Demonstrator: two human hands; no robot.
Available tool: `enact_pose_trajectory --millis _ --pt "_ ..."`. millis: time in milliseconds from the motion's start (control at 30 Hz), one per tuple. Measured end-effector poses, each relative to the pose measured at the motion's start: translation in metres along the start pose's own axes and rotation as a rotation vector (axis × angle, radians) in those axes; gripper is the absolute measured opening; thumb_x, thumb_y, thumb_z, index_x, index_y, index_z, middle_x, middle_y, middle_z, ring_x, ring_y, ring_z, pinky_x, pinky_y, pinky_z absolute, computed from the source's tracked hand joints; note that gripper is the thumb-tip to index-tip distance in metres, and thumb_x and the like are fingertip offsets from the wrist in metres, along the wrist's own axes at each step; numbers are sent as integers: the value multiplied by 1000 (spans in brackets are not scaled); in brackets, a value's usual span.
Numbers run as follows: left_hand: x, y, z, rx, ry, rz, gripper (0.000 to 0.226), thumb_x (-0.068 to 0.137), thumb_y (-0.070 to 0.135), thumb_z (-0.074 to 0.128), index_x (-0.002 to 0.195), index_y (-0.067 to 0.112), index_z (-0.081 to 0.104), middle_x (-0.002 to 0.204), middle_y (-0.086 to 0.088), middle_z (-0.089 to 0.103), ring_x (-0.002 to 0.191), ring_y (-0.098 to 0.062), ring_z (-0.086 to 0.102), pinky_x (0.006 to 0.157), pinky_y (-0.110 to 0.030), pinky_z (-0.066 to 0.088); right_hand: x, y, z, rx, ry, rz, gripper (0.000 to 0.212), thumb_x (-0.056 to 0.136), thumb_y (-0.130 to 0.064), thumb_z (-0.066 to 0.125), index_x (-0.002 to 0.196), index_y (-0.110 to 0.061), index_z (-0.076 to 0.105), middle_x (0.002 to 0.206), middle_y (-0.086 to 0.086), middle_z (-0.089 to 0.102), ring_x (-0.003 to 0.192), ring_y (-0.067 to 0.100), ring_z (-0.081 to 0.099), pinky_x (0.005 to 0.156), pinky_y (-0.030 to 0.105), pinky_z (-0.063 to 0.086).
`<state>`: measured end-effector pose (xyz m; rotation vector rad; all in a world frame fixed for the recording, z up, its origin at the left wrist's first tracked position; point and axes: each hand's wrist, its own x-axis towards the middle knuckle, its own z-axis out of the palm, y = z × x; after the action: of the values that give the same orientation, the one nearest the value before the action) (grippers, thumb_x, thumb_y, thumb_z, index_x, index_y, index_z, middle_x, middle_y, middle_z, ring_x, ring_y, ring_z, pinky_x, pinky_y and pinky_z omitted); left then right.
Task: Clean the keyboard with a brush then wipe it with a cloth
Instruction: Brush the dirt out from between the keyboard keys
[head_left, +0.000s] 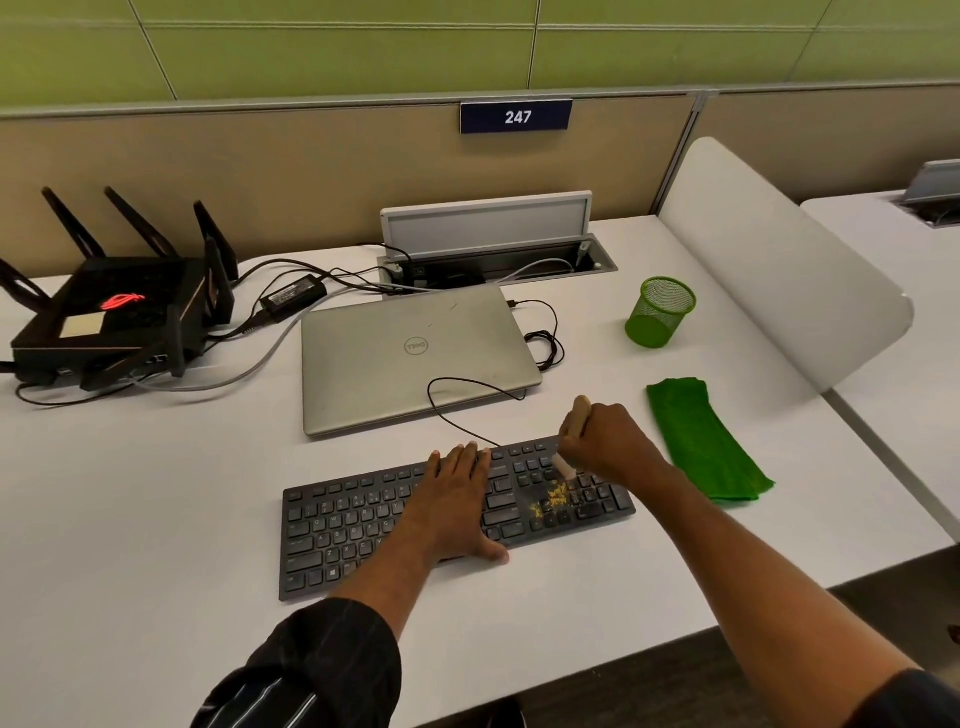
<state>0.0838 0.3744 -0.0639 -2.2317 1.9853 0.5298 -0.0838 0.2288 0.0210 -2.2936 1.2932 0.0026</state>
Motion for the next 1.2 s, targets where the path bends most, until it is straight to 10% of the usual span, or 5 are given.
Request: enact_pose_trajectory --millis 200,400,733,933,1200 --pt "1 1 -1 5 -4 0 139 70 83 66 160 12 -12 169 -13 -8 156 -30 -7 126 -51 -1 0 6 5 69 40 -32 29 96 -15 50 77 -9 71 84 3 75 67 9 63 54 3 38" --pt "0 1 -1 13 -2 3 138 70 83 66 160 12 -11 169 -13 -8 156 -30 -6 126 -52 -1 3 4 1 -157 -76 -101 14 93 -17 44 80 -13 48 80 16 70 74 31 66 67 42 55" --pt "-1 1 -2 6 -2 0 139 70 82 67 160 12 -11 170 -12 -8 156 -29 -7 126 -50 -3 -4 5 3 -142 -57 -137 21 92 -12 44 72 -17 44 70 7 68 68 26 66 54 31 44" --pt "0 3 -4 11 7 -2 139 69 86 64 161 11 -9 170 -13 -7 156 -29 -7 126 -51 -2 -3 10 3 166 -132 -215 9 82 -13 71 80 -14 80 91 -13 75 82 -4 68 74 16 54" --pt "0 12 -2 19 45 5 133 74 88 55 161 10 -9 169 -13 -7 156 -29 -8 125 -50 -6 -4 21 11 -25 -69 -218 14 76 -29 58 64 -24 65 71 -3 72 65 12 67 61 33 54"
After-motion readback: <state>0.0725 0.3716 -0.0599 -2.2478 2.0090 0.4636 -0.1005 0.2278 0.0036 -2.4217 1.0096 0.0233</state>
